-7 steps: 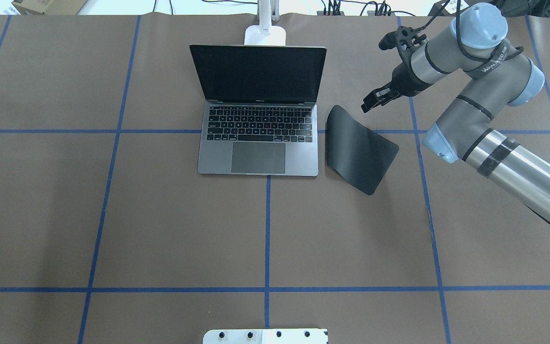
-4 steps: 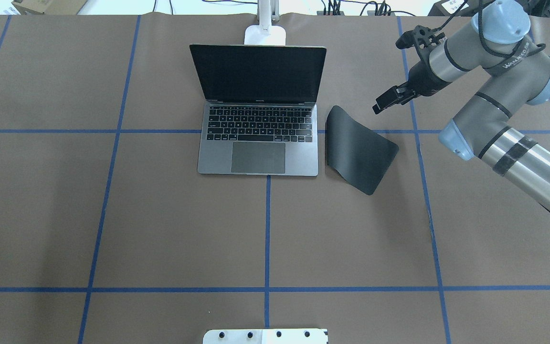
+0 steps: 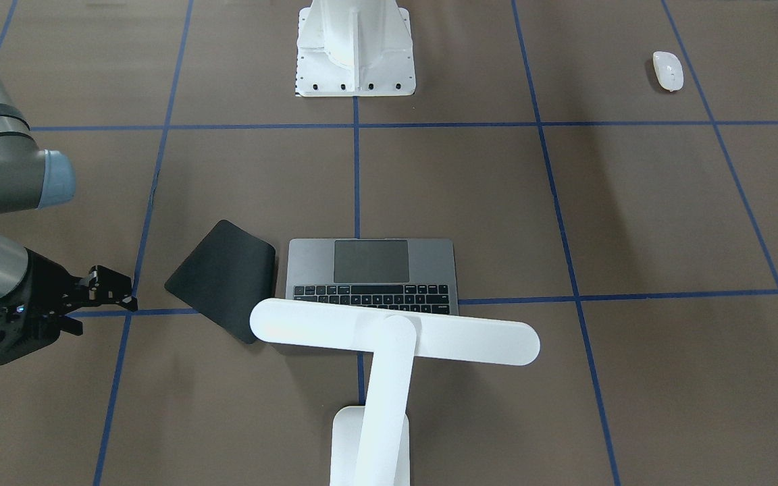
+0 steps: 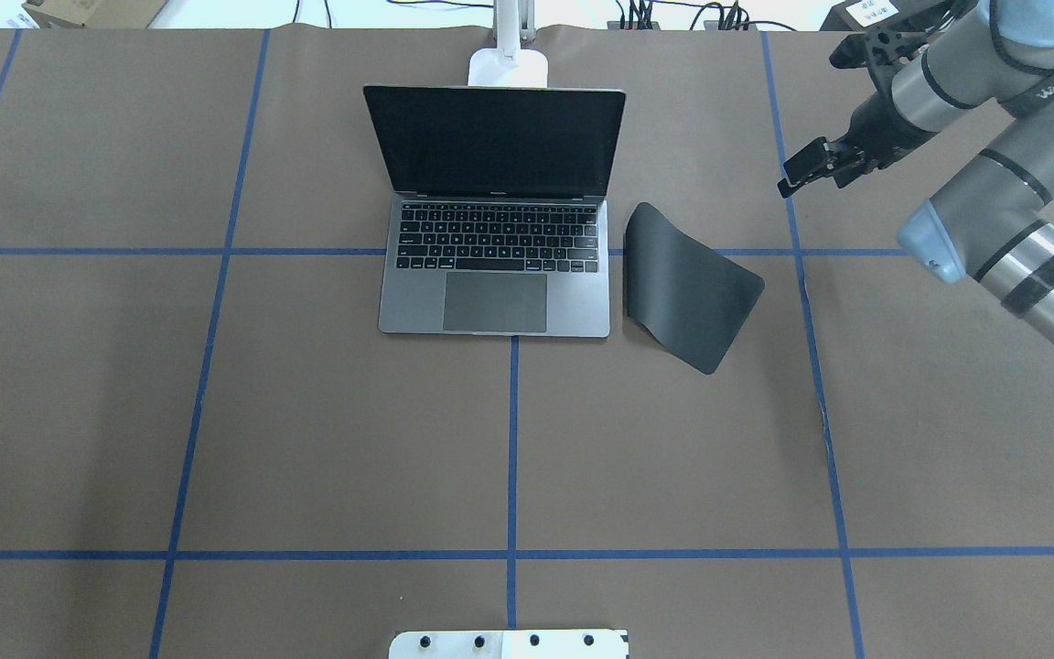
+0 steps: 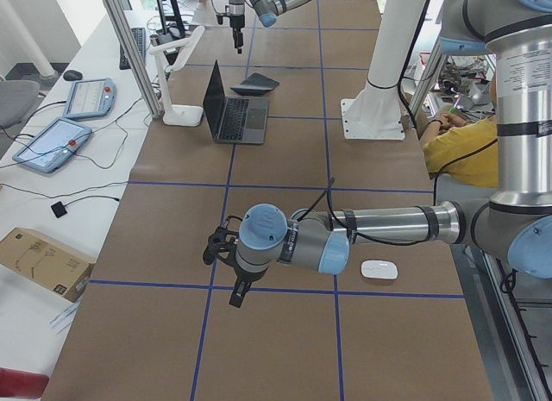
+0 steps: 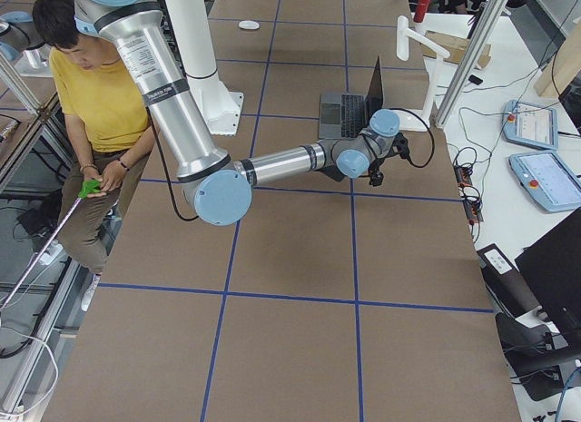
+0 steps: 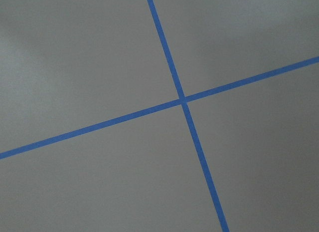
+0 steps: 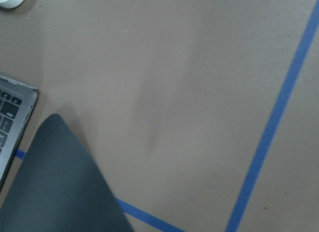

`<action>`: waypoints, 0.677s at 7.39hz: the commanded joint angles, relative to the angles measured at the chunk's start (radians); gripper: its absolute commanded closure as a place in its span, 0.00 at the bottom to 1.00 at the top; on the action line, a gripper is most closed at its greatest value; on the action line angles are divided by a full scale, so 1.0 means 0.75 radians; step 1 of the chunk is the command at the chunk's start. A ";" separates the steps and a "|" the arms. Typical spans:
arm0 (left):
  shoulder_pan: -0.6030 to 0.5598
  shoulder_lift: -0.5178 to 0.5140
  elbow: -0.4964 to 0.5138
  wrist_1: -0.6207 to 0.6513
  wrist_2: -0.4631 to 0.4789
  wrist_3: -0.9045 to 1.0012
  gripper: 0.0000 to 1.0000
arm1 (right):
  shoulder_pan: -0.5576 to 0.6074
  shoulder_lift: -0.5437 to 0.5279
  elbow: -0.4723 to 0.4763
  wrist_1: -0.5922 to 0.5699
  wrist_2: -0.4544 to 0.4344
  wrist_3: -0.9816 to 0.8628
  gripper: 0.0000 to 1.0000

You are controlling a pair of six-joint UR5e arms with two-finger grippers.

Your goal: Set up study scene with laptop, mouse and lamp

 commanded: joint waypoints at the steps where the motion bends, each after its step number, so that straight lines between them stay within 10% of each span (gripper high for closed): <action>1: 0.000 -0.002 -0.014 -0.009 -0.016 -0.061 0.00 | 0.111 -0.060 0.037 -0.064 -0.011 -0.062 0.01; 5: 0.008 -0.045 0.023 0.004 -0.093 -0.063 0.00 | 0.324 -0.285 0.046 -0.064 0.003 -0.511 0.01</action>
